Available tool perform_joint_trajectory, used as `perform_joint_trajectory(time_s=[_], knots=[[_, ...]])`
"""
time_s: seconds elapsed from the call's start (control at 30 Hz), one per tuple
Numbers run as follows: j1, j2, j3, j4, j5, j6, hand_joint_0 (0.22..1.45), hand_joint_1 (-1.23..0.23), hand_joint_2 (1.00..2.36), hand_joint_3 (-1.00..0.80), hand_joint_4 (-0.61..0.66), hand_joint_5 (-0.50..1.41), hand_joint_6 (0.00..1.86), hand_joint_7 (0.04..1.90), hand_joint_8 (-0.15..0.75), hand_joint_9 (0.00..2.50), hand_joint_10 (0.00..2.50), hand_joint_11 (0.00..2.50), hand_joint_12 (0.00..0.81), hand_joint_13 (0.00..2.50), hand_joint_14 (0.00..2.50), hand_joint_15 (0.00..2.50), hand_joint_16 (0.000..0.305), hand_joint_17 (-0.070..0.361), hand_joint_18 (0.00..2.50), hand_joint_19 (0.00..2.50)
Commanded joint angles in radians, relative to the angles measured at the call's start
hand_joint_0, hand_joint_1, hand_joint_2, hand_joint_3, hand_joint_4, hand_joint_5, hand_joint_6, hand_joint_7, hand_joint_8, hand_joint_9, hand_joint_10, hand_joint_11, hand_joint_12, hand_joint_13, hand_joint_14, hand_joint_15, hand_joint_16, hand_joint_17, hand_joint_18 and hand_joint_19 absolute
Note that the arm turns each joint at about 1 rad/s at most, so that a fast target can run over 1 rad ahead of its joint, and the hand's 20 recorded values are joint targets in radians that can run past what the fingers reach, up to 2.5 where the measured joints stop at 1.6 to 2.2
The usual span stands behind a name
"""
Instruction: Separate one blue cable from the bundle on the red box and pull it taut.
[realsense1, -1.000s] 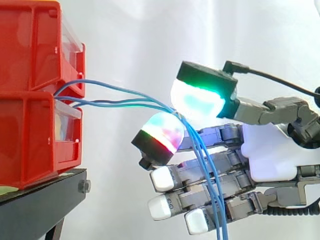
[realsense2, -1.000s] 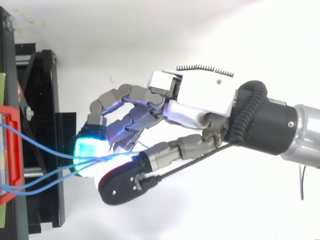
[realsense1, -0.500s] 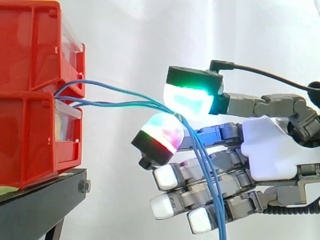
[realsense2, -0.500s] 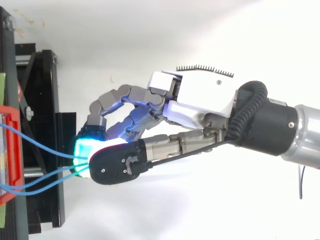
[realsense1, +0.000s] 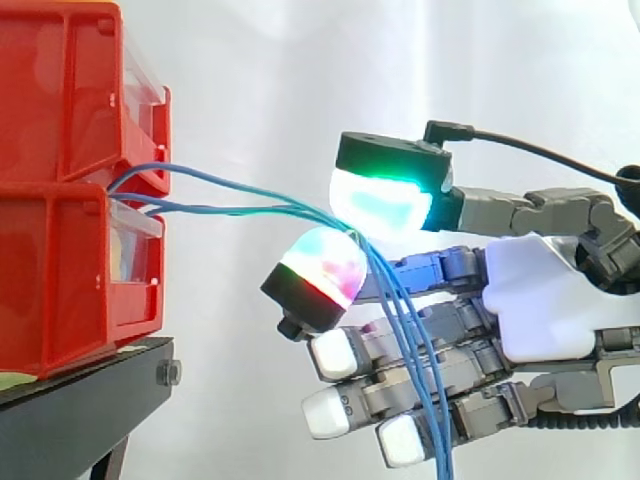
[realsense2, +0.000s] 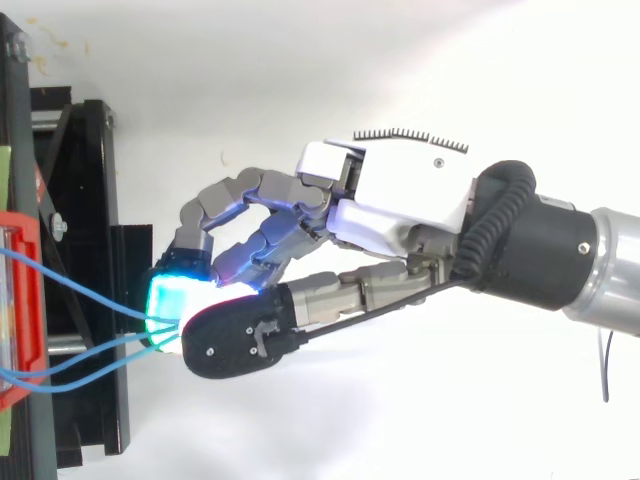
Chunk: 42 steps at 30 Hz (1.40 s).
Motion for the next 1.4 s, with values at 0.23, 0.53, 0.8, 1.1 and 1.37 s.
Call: perform_joint_trajectory(time_s=[0.23,0.53,0.8,1.1,1.37], knots=[[-0.002,-0.001,0.0,-0.025,-0.003,0.004,0.59,-0.76,1.0,-0.42,0.0,-0.19,0.89,0.92,0.286,0.84,0.01,0.58,0.316,0.74,0.01,0.38,0.04,0.089,0.76,0.5],[-0.002,-0.001,0.0,-0.025,-0.002,0.004,0.57,-0.71,1.0,-0.47,0.03,-0.18,0.88,0.94,0.297,0.86,0.01,0.58,0.326,0.74,0.01,0.38,0.041,0.092,0.76,0.51],[0.0,-0.001,0.0,-0.025,0.0,0.004,0.65,-0.84,1.01,-0.07,-0.12,-0.19,0.92,1.0,0.315,0.88,0.01,0.59,0.342,0.78,0.01,0.36,0.044,0.099,0.82,0.46],[-0.002,-0.001,0.009,-0.026,0.0,0.003,0.75,-0.94,1.01,-0.42,-0.03,-0.21,0.89,0.92,0.256,0.75,0.01,0.57,0.308,0.69,0.01,0.35,0.039,0.088,0.75,0.43],[0.0,0.001,0.011,-0.025,0.0,0.003,0.48,-0.59,1.0,-0.5,0.07,-0.19,0.89,0.9,0.312,0.83,0.01,0.58,0.352,0.74,0.01,0.37,0.047,0.106,0.78,0.48]])
